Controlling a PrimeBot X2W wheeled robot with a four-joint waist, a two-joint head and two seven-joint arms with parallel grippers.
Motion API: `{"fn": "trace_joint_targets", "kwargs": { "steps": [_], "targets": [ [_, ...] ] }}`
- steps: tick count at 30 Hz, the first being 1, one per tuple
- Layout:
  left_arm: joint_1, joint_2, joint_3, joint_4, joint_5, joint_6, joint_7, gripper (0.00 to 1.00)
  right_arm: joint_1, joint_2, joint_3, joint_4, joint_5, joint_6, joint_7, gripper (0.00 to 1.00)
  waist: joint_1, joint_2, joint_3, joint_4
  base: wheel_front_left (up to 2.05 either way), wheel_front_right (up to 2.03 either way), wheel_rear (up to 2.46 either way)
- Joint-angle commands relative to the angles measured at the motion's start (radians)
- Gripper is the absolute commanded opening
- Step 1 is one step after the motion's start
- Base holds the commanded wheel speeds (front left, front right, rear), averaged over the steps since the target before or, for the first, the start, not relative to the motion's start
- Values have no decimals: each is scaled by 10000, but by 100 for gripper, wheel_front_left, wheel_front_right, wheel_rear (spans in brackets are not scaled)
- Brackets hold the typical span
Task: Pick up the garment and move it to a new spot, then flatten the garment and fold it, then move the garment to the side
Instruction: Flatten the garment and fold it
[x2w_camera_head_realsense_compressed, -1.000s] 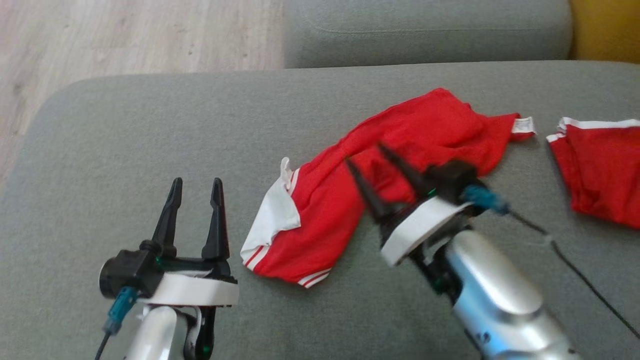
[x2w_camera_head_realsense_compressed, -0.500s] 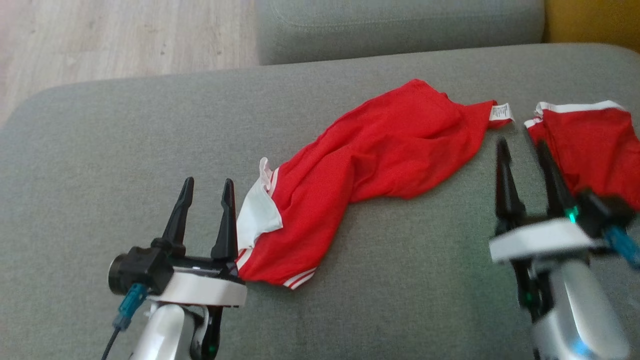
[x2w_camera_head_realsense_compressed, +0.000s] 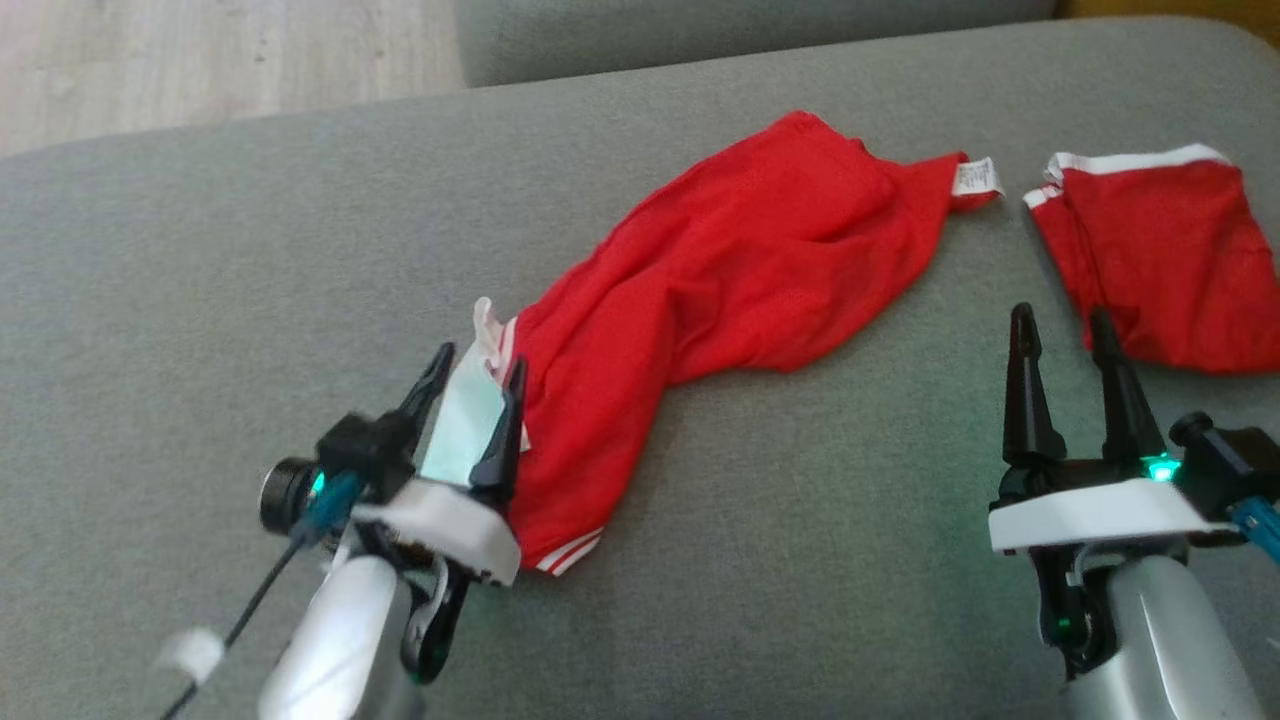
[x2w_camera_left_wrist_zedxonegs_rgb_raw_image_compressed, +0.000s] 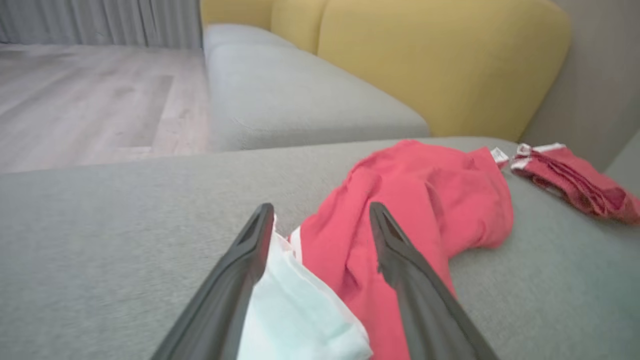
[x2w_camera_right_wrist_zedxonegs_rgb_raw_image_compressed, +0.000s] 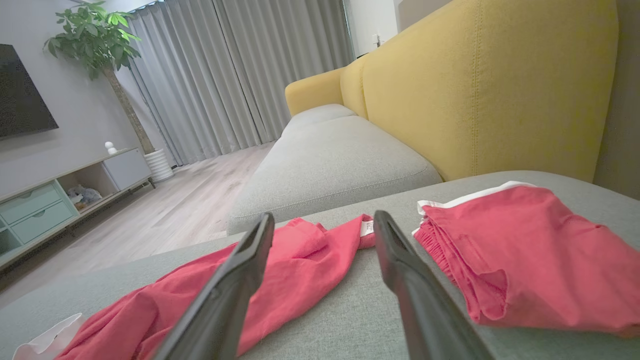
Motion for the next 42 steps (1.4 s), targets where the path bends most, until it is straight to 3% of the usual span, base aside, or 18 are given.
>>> {"fn": "trace_joint_targets", "kwargs": {
  "steps": [1, 10, 18, 19, 20, 21, 26, 31, 42],
  "targets": [
    [-618, 169, 212, -40, 33, -46, 456, 100, -400, -7, 284, -389, 119, 23, -133, 100, -1, 0, 119, -144, 0, 0, 0],
    [-1455, 706, 188, 1070, 613, 794, 1996, 100, -350, -7, 353, -399, 423, 23, -134, 100, -1, 0, 382, -470, 0, 0, 0],
    [-1712, 977, 94, 1500, 604, 733, 2565, 100, -430, -7, 468, -431, 588, 23, -135, 100, -1, 0, 556, -639, 0, 0, 0],
    [-1736, 1009, 86, 1543, 598, 728, 2619, 90, -428, -7, 489, -422, 603, 23, -135, 100, -1, 0, 569, -655, 0, 0, 0],
    [-1759, 1035, 84, 1570, 582, 713, 2650, 25, -424, -7, 510, -411, 613, 23, -135, 100, -1, 0, 579, -671, 0, 0, 0],
    [-1788, 1063, 91, 1586, 556, 695, 2666, 0, -421, -7, 530, -401, 622, 23, -135, 100, -1, 0, 587, -687, 0, 0, 0],
    [-1994, 1255, 170, 1437, 419, 526, 2492, 0, -414, -7, 611, -358, 649, 23, -135, 100, -1, 0, 578, -748, 0, 0, 0],
    [-2851, 1860, 107, 1051, 433, 135, 2357, 0, -473, -7, 650, -266, 701, 23, -135, 100, -1, 0, 523, -826, 0, 0, 0],
    [-7059, 3333, -710, 1378, 611, -234, 1581, 0, -792, -7, 1310, -108, 1168, 23, -135, 100, -1, 0, 594, -1373, 0, 0, 0]
  ]
}}
